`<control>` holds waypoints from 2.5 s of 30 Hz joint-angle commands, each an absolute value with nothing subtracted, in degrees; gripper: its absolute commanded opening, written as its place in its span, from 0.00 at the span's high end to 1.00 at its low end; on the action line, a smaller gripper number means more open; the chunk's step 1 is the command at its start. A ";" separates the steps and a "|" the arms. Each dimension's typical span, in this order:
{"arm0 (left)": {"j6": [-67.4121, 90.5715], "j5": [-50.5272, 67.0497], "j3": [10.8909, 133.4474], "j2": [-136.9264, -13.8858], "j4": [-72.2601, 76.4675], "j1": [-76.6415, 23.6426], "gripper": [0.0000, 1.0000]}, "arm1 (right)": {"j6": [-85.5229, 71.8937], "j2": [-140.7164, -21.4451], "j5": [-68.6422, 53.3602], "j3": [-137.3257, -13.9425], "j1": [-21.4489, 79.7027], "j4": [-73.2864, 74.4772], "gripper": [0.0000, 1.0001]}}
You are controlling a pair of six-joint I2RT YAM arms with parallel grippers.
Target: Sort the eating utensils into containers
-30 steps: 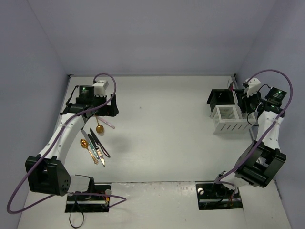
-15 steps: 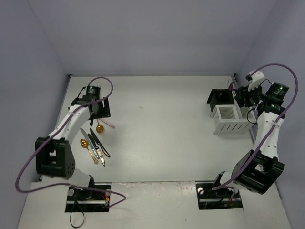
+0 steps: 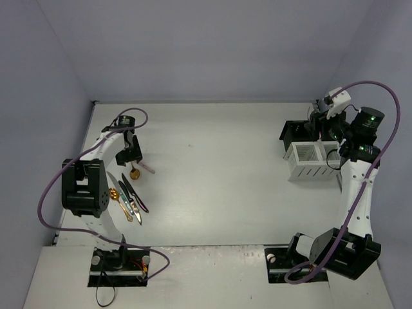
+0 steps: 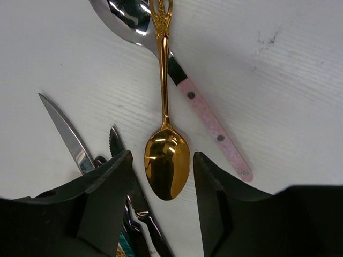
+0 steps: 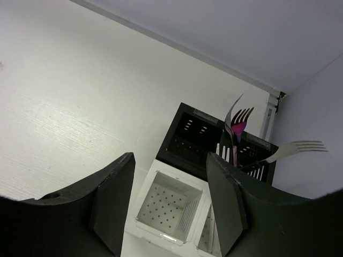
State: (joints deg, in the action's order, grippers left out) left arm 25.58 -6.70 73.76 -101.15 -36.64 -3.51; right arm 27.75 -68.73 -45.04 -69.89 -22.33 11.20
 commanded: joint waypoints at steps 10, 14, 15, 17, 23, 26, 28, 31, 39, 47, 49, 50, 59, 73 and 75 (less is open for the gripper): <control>25.05 -5.71 81.58 -107.63 -36.66 -0.35 0.61 | 26.45 -68.39 -46.31 -72.60 -21.88 8.88 0.47; 25.06 -5.34 82.45 -109.51 -36.64 -0.35 0.63 | 26.46 -68.49 -46.24 -72.81 -21.88 8.88 0.47; 25.12 -5.22 82.51 -109.93 -36.58 -0.35 0.63 | 26.46 -68.61 -46.30 -72.99 -21.88 8.88 0.47; 25.09 -5.05 82.79 -110.71 -36.52 -0.35 0.65 | 26.46 -68.73 -46.27 -73.26 -21.88 8.88 0.47; 25.62 -3.87 82.11 -112.77 -36.55 1.86 0.71 | 26.36 -68.43 -47.17 -74.51 -21.88 8.88 0.47; 26.27 -2.54 80.83 -112.85 -36.47 1.97 0.75 | 26.39 -67.66 -48.34 -75.60 -21.83 8.77 0.47; 26.42 -1.33 80.37 -112.74 -36.47 1.93 0.83 | 26.63 -66.98 -49.24 -76.17 -21.62 8.70 0.46; 26.03 1.42 80.41 -111.91 -36.56 1.93 1.00 | 28.25 -65.77 -49.74 -76.63 -20.52 8.70 0.44; 23.96 8.70 84.65 -104.51 -36.69 1.85 1.00 | 33.12 -62.68 -45.06 -76.59 -10.50 8.78 0.41; 24.68 18.59 89.03 -95.93 -40.37 1.84 1.00 | 36.51 -63.65 -39.34 -78.18 -1.03 8.61 0.41; 27.44 26.14 88.02 -93.40 -40.67 1.74 1.00 | 40.15 -63.81 -36.88 -77.66 5.14 8.53 0.41; 28.32 29.29 87.62 -92.46 -40.52 1.57 1.00 | 43.20 -63.81 -35.91 -77.42 7.00 8.52 0.41; 33.34 53.41 82.15 -87.24 -38.58 -8.05 1.00 | 69.24 -64.72 -21.30 -69.98 37.73 6.75 0.46; 39.20 54.71 74.09 -84.97 -38.14 -14.02 1.00 | 95.97 -66.38 -20.28 -58.68 54.39 6.94 0.55; 39.39 54.42 74.03 -85.47 -38.13 -14.58 1.00 | 97.02 -67.28 -20.71 -58.01 55.42 6.94 0.55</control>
